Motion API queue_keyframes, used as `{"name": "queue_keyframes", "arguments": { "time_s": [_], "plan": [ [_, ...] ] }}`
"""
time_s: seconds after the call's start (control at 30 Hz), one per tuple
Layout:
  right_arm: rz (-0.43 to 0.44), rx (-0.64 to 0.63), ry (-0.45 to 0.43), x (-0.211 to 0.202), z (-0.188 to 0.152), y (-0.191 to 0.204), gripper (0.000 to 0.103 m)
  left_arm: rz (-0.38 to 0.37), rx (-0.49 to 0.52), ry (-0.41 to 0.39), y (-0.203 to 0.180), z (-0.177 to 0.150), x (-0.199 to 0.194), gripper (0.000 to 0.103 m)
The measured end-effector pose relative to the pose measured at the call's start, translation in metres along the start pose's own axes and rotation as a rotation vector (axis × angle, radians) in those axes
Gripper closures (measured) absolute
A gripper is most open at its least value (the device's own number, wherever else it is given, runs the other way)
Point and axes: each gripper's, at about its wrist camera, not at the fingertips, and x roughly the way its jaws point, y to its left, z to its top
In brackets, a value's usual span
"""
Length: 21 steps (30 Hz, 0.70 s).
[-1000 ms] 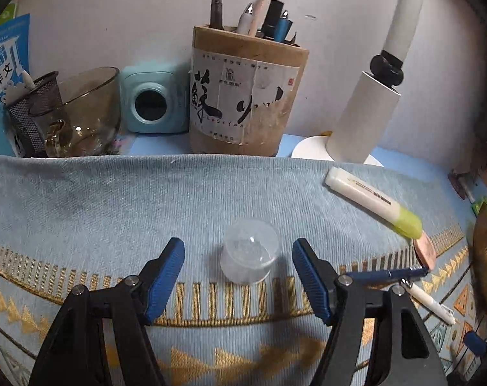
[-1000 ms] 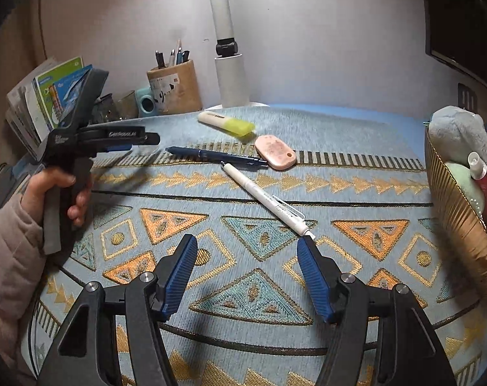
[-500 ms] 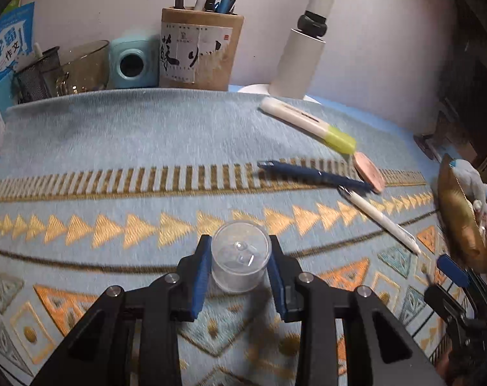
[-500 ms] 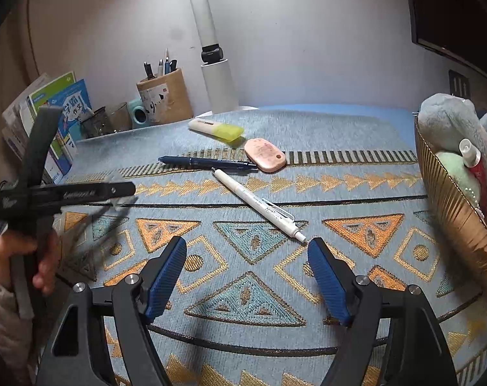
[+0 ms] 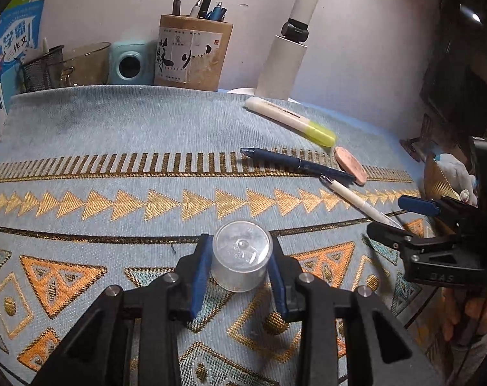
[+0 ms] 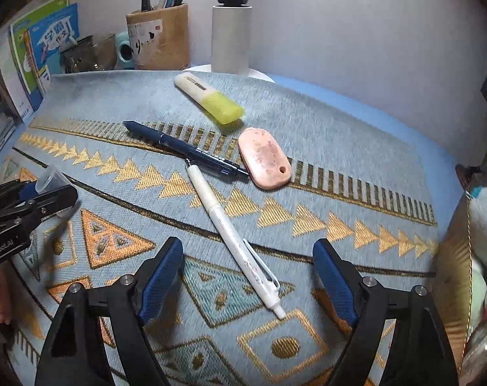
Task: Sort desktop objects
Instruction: 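Grasp the clear plastic cup with the left gripper, then grasp the white pen with the right gripper while the left gripper carries the cup toward the bowl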
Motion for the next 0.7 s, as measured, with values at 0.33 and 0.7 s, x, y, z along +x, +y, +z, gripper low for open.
{"name": "queue_keyframes", "arguments": {
  "time_s": [0.33, 0.7],
  "plan": [
    [0.068, 0.064, -0.032, 0.006, -0.003, -0.008, 0.038, 0.005, 0.007, 0.001, -0.002, -0.002, 0.003, 0.073],
    [0.081, 0.054, 0.014, -0.032, -0.043, 0.012, 0.091, -0.001, 0.009, 0.003, -0.002, -0.002, 0.002, 0.073]
  ]
}}
